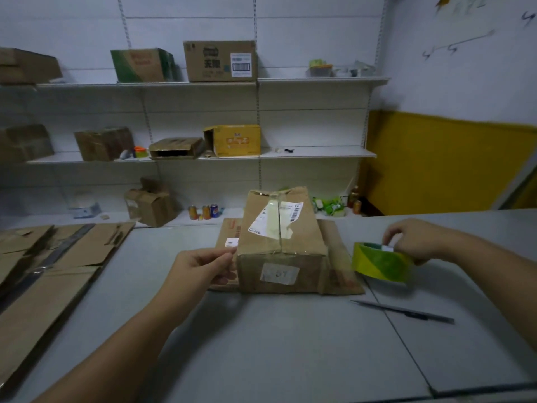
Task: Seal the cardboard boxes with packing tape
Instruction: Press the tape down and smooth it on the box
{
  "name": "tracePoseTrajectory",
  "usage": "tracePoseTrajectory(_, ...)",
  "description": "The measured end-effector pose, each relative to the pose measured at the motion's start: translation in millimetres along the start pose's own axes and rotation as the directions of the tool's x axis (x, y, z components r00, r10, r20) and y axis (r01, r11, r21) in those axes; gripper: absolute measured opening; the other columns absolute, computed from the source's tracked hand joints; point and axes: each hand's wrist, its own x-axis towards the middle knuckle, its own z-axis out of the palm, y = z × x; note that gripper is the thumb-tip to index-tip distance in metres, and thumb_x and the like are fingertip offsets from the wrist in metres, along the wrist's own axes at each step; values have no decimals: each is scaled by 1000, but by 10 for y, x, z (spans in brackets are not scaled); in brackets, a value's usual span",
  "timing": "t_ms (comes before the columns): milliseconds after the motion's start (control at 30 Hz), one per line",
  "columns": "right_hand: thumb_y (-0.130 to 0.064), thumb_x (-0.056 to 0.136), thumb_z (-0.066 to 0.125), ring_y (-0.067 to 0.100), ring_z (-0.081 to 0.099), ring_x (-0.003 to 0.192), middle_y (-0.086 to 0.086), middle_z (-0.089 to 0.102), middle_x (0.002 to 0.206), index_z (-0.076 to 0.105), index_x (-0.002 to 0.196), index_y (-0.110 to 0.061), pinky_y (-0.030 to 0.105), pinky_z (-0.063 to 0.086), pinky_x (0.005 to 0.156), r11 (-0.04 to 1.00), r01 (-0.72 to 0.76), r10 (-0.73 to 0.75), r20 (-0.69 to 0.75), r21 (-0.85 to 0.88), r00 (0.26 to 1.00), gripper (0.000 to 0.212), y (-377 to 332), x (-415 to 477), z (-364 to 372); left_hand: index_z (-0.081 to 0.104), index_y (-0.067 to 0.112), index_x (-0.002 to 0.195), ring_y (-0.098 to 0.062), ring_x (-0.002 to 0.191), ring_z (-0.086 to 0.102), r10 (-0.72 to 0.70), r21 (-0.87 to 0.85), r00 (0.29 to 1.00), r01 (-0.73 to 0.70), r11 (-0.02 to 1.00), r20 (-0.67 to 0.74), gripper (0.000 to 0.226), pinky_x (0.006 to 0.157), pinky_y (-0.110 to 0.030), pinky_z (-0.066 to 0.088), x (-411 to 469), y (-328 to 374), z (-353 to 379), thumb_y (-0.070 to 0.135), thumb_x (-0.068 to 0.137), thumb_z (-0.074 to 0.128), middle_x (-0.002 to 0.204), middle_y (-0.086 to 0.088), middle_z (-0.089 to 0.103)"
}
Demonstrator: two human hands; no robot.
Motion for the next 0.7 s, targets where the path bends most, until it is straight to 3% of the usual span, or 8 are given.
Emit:
tracePoseTrajectory(100, -13, 87, 52, 19, 56, 96, 5, 61, 118, 63, 114, -23, 28, 47, 76, 952, 55, -85, -88, -300, 992, 30, -44, -11, 82, 72, 27, 86, -17, 66, 66, 11, -9, 1000, -11, 1000, -1, 24, 66, -25, 58, 2, -30, 8, 8, 89, 57, 74, -3, 73)
tracePoseTrajectory(167, -25, 94, 49, 19, 54, 111, 2, 57, 129, 56, 126, -23, 31, 45, 86, 934, 130, -203, -194, -334, 960, 33, -133, -86, 161, 72, 24, 88, -19, 68, 66, 15, -18, 1000, -15, 1000, -10, 22, 65, -24, 57, 9, -38, 15, 8, 89, 57, 74, -3, 73)
tracePoseTrajectory(233, -35, 97, 46, 15, 54, 109, -5, 58, 124, 55, 125, -25, 29, 44, 83, 923, 350, -381, -248, -161, 891, 31, -289, -180, 252, 72, 20, 94, -19, 68, 65, 16, -15, 1000, -16, 1000, -9, 20, 63, -23, 57, 20, -44, 18, 8, 89, 57, 73, -2, 73)
tracePoseTrajectory(333, -42, 94, 49, 6, 54, 102, -13, 57, 110, 54, 116, -32, 21, 43, 79, 818, 575, -571, -107, 10, 814, 25, -557, -261, 392, 71, 19, 100, -17, 67, 65, 34, 16, 999, -34, 999, -22, 20, 62, -22, 55, 12, -43, 32, 10, 91, 55, 71, 0, 72)
tracePoseTrajectory(467, -46, 87, 57, 4, 55, 99, -14, 57, 106, 49, 109, -32, 21, 47, 79, 833, 546, -548, -9, 85, 837, 27, -554, -104, 496, 68, 17, 111, -14, 76, 62, 138, 196, 984, -113, 974, -114, 23, 64, -20, 50, -6, -55, 77, 16, 92, 54, 82, 2, 69)
tracePoseTrajectory(567, -46, 88, 55, 8, 55, 93, -11, 57, 99, 53, 97, -36, 26, 49, 77, 840, 541, -542, 42, 39, 839, 13, -457, 19, 568, 65, 16, 118, -17, 90, 59, 191, 304, 968, -136, 943, -160, 27, 75, -26, 51, 35, -126, 84, 18, 93, 52, 99, -1, 67)
tracePoseTrajectory(700, -42, 90, 55, 7, 55, 100, -14, 58, 109, 55, 104, -41, 28, 50, 83, 823, 554, -566, 99, 120, 819, 13, -434, 71, 632, 66, 21, 113, -14, 97, 59, 139, 215, 979, -106, 971, -146, 25, 79, -22, 50, 122, -194, 83, 19, 96, 47, 110, 1, 64)
